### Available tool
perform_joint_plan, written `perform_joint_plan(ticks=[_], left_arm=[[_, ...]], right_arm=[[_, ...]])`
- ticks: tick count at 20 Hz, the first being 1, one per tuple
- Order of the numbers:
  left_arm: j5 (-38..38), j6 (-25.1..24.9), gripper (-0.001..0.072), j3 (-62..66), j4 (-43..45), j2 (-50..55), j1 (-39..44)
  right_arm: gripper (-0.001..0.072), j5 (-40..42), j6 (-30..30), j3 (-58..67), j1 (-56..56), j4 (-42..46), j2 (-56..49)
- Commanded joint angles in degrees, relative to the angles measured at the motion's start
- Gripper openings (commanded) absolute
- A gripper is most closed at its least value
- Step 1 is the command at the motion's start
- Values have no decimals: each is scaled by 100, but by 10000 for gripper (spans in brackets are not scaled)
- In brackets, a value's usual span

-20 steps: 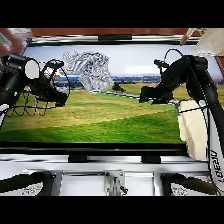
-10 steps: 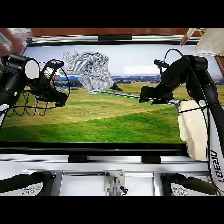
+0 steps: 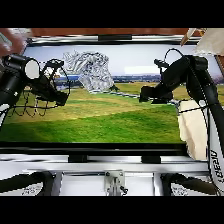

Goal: Fold the shirts.

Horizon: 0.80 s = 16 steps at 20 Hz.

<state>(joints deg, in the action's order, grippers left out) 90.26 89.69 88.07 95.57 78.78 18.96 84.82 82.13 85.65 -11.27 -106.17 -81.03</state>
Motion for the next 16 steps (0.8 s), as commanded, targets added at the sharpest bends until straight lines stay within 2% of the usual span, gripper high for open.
perform_joint_plan(ticks=[1, 3, 6, 10, 12, 14, 16], left_arm=[[-348, 26, 570, 2, -37, 70, 11], [-645, 219, 570, 4, -212, 151, 11], [-828, 776, 570, 2, -809, 293, 11], [-1803, 774, 572, 4, -1360, 675, 11], [-2507, 776, 673, 39, -1882, 905, -55], [-2868, 774, 675, 304, -2413, 1318, -238], [-2988, 957, 675, 728, -2470, 1849, -481]], right_arm=[[679, -334, -2, 7, 2, -9, -4], [679, -282, 2, 4, 2, 4, -4], [679, -170, 72, 4, 4, 48, -4], [679, -197, 131, 4, 2, 468, -4], [678, -352, 236, 4, 2, 1036, -7], [679, -546, 236, 4, 7, 1611, -13], [679, -737, 264, 4, 9, 1906, -48]])
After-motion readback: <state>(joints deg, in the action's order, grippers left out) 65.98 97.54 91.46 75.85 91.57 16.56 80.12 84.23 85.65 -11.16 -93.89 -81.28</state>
